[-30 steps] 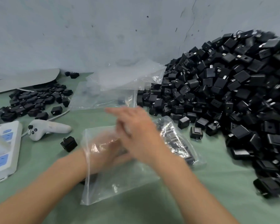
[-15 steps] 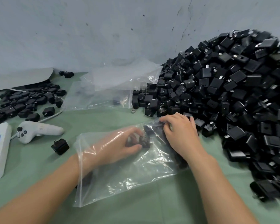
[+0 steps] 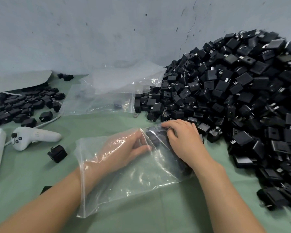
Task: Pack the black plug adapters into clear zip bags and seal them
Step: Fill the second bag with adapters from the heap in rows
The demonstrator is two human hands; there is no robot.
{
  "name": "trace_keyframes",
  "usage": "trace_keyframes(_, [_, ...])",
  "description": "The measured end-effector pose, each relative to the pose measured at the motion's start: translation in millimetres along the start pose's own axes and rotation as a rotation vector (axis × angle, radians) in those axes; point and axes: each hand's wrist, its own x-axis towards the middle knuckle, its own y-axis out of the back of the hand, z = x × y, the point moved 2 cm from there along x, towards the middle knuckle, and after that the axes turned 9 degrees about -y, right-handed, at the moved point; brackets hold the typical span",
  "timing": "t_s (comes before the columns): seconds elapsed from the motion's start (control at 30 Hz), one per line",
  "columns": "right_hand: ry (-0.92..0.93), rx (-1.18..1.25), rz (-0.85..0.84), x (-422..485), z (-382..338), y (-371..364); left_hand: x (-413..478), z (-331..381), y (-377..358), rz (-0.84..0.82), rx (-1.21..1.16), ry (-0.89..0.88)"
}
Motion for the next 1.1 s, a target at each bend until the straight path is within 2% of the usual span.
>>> trace_keyframes(0.23, [-0.01, 0.02, -0.032, -1, 1, 0, -6, 22, 11, -0.137, 0.029, -0.187])
trace_keyframes(0.37, [-0.019, 0.004, -0.038, -2, -1, -1, -2, 17, 6, -0.185, 0.007, -0.153])
trace_keyframes(0.5, [-0.029, -0.035, -0.033, -4, -4, 1, -19, 5, 20, -0.117, 0.076, -0.099])
trace_keyframes(0.6, [-0.036, -0.043, -0.048, -5, -5, 4, -53, -11, 54, -0.109, 0.262, -0.098])
trace_keyframes(0.7, [-0.031, -0.069, -0.055, -7, -7, 5, -96, -22, 83, -0.139, 0.236, -0.06])
trace_keyframes(0.8, [-0.035, -0.106, -0.052, -10, -11, 7, -138, -25, 100, -0.075, 0.259, -0.043])
trace_keyframes(0.93, [-0.037, -0.131, -0.013, -14, -18, 9, -163, -18, 99, -0.064, 0.319, -0.029])
trace_keyframes(1.1, [-0.026, -0.103, 0.051, -19, -26, 11, -159, -23, 82, -0.153, 0.34, -0.064])
